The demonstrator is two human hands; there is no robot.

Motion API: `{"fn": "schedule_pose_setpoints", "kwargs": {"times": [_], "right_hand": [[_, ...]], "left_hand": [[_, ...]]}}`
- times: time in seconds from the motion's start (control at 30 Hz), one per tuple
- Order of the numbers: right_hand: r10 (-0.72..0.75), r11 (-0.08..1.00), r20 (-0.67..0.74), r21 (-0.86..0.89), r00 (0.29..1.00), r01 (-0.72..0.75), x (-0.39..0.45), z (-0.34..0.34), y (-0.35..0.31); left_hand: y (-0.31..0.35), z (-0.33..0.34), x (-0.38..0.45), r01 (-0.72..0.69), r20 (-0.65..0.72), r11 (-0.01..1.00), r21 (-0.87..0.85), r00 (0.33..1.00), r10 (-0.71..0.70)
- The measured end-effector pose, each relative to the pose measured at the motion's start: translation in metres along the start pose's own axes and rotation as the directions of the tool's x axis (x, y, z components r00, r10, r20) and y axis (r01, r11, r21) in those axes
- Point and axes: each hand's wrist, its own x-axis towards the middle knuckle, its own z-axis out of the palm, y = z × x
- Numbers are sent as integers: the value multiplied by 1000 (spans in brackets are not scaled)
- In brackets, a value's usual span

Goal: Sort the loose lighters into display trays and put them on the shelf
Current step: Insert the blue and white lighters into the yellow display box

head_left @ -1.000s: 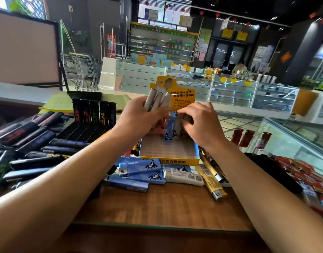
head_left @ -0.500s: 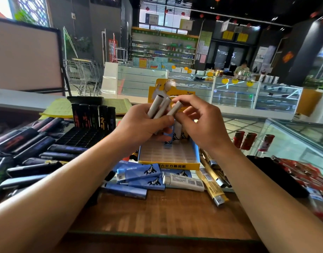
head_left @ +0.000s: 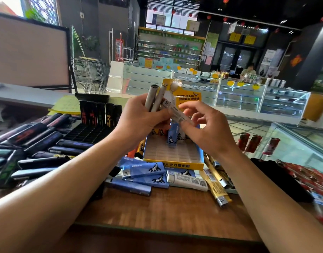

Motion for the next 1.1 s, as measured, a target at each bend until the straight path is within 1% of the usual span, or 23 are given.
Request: {"fn": "schedule_pose_setpoints", "kwargs": {"times": [0.13,0.2,0.37,0.6,0.7,0.77,0.87,0.97,1.03,1.1], "right_hand": [[-60,998,47,30,997,58,-1,3,-4],[-76,997,68,32,995,74,-2,4,-4],[-58,996,91,-65,994,64,-3,5,-6],[-29,993,31,-111,999,32,-5,13,-4],[31,997,7,-70,1000,-30,-4,11,-1],[66,997,-39,-37,997,-68,-3,7,2],[106,994,-116,15,988,-105,0,-1,6],[159,987,-174,29,972,-157,1,-7,12],[181,983,-188,24,965,-179,1,-10,15],[185,983,-176,14,967,-186,0,-9,17]], "left_hand": [[-2,3,-3,-22,51,998,65,998,19],[-3,4,-4,-19,54,996,84,998,15],[-4,4,-4,-35,51,992,124,998,29],[-8,3,-1,-56,40,979,195,998,49],[-8,2,1,-55,13,973,223,998,54],[-8,1,2,-27,0,971,238,1000,28],[-10,1,3,70,-21,971,228,998,-67],[-10,0,3,124,16,975,183,991,-129],[-10,0,4,138,31,977,162,989,-145],[-11,0,4,144,19,973,178,989,-150]]}}
